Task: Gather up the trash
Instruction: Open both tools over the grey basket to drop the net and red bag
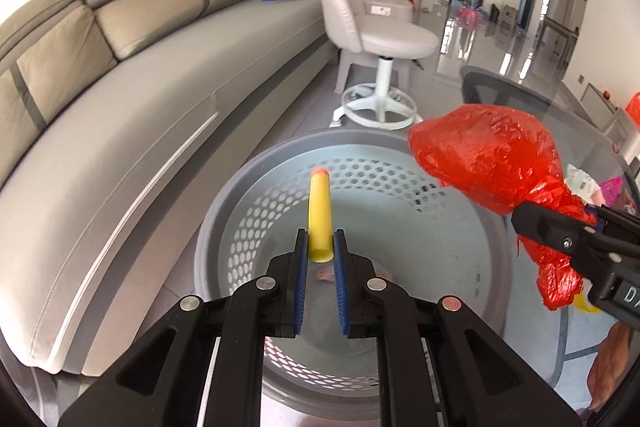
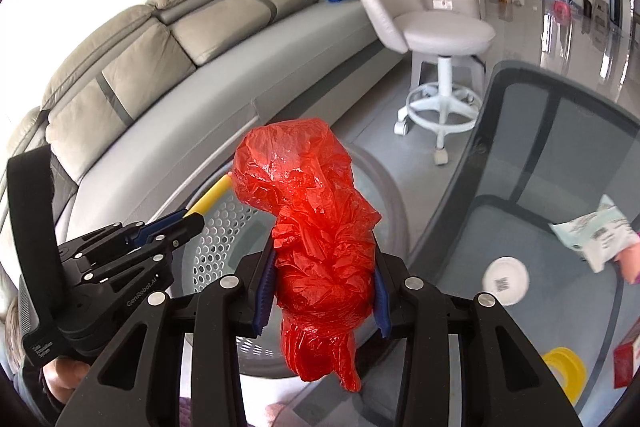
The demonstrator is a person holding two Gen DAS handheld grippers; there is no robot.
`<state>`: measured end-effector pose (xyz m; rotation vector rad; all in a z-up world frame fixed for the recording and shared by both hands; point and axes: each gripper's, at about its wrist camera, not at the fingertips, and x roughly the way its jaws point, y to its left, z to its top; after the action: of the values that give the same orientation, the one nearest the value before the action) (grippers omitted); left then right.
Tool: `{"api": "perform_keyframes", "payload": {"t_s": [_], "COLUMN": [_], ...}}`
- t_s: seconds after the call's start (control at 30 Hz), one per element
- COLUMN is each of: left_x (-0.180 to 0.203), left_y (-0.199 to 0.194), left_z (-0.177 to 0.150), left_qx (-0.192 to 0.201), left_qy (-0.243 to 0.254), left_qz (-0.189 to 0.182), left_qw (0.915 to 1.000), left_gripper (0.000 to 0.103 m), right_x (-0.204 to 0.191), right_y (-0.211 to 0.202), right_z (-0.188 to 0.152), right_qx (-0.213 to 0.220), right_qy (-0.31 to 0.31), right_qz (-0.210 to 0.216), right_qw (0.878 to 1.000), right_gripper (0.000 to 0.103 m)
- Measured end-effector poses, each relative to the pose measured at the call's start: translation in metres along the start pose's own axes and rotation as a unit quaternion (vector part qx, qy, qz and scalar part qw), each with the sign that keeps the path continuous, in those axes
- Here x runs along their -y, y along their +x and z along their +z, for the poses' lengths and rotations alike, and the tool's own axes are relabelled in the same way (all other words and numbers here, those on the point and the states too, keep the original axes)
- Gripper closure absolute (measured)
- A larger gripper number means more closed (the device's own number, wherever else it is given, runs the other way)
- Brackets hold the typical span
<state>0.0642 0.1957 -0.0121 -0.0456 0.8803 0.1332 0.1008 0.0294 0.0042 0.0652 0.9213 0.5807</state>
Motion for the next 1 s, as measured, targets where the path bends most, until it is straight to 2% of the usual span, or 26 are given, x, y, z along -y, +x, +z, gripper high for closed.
{"api": "perform_keyframes", "payload": {"t_s": [0.13,0.23,0.27,0.3,0.33,0.37,0.43,0.77,0.9,1.0], "left_x": [-0.009,-0.013,-0.014,-0.014,-0.015,-0.016,-0.017,-0.017,-0.018,-0.018], "left_y": [0.004,0.003,0.002,0.001,0.001,0.001,-0.002,-0.005,-0.009,-0.013], "left_z": [0.000,0.000,-0.001,-0.002,-0.001,0.000,0.000,0.000,0.000,-0.001], "left_qx": [-0.010,-0.009,-0.009,-0.008,-0.007,-0.005,0.002,0.009,0.015,0.022], "left_qy": [-0.012,-0.017,-0.019,-0.020,-0.022,-0.023,-0.027,-0.028,-0.036,-0.037], "left_qz": [0.000,0.002,0.002,0.003,0.004,0.005,0.006,0.010,0.017,0.019], "left_qw": [0.9999,0.9998,0.9998,0.9998,0.9997,0.9997,0.9996,0.9995,0.9991,0.9989], "left_gripper": [0.090,0.088,0.085,0.077,0.067,0.063,0.051,0.042,0.027,0.026], "right_x": [-0.008,-0.009,-0.009,-0.008,-0.005,-0.005,-0.005,-0.007,-0.009,-0.009], "right_y": [0.018,0.023,0.024,0.024,0.022,0.020,0.018,0.013,0.009,0.002], "right_z": [0.004,0.003,0.003,0.003,0.003,0.003,0.003,-0.001,-0.005,-0.010], "right_qx": [-0.016,-0.018,-0.019,-0.019,-0.018,-0.011,-0.006,0.002,0.007,0.013], "right_qy": [-0.005,-0.005,-0.004,-0.004,-0.003,-0.001,-0.002,-0.001,-0.003,-0.007], "right_qz": [0.003,0.003,0.006,0.008,0.010,0.009,0.006,0.003,-0.004,-0.015], "right_qw": [1.000,1.000,1.000,1.000,1.000,1.000,1.000,1.000,1.000,1.000], "right_gripper": [0.065,0.061,0.055,0.050,0.040,0.039,0.039,0.039,0.039,0.039]}}
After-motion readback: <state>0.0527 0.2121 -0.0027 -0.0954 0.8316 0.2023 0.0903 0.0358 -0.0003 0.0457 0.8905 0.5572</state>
